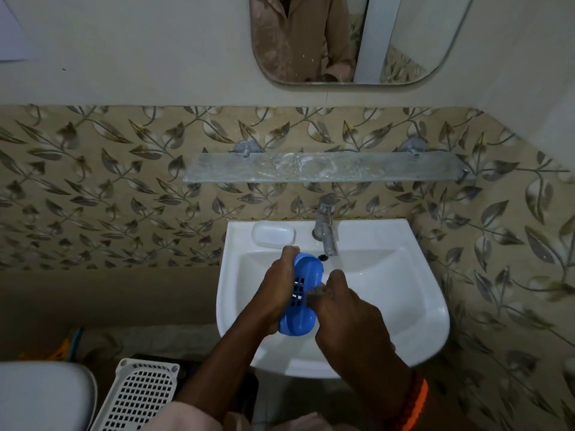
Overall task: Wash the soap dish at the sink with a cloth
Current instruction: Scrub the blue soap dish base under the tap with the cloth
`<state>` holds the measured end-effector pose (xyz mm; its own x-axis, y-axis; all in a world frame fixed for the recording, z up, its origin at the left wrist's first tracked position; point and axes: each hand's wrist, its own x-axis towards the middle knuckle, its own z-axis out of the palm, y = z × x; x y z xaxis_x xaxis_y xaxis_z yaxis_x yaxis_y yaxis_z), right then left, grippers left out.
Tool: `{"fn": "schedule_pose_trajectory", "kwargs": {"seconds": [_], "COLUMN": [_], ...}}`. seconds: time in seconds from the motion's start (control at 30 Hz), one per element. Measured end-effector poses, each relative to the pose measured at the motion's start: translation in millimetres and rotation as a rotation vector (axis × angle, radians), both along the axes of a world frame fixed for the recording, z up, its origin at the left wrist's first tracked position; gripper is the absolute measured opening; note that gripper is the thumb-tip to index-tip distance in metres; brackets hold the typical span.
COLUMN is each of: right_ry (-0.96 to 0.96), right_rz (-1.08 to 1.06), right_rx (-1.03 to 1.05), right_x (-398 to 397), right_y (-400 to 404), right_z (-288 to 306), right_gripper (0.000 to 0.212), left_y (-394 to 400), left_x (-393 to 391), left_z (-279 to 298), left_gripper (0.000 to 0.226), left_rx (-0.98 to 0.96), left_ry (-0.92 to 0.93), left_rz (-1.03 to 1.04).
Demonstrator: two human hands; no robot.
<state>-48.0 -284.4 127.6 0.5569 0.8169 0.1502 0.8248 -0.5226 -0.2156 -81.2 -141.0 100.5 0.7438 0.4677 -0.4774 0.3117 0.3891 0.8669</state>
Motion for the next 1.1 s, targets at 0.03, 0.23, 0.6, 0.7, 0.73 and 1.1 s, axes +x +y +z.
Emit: {"fn": "schedule_pose_trajectory", "kwargs": {"seconds": [0.03, 0.23, 0.6, 0.7, 0.73, 1.1], "right_ry": [-0.032, -0.026, -0.171, -0.171, -0.103, -0.299], "right_rz": [-0.017, 0.183, 0.170, 0.382, 0.382, 0.368], "right_rx": [0.008, 0.055, -0.033, -0.078, -0.096, -0.058], "right_x": [5.0, 12.0, 34.3, 21.5, 16.6, 28.2], "right_y": [3.7, 0.8, 0.3, -11.8, -13.8, -10.7], "right_z": [3.4, -2.3, 14.0, -7.3, -11.6, -7.0], "right_gripper": [0.026, 0.016, 0.015, 0.019, 0.023, 0.029], "left_y": [-0.2, 12.1, 6.5, 6.9, 5.7, 4.1], "left_x": [-0.4, -0.2, -2.3, 0.4, 0.6, 3.5], "left_z": [-0.3, 14.9, 16.4, 14.7, 13.9, 15.7], "left_gripper": [0.055, 0.049, 0.051, 0.044, 0.044, 0.043], "left_rx": [-0.004, 0.068, -0.062, 0.053, 0.079, 0.038], "left_ry": [0.010, 0.095, 0.101, 0.147, 0.166, 0.153], "left_rz": [-0.019, -0.053, -0.209, -0.206, -0.199, -0.218]}}
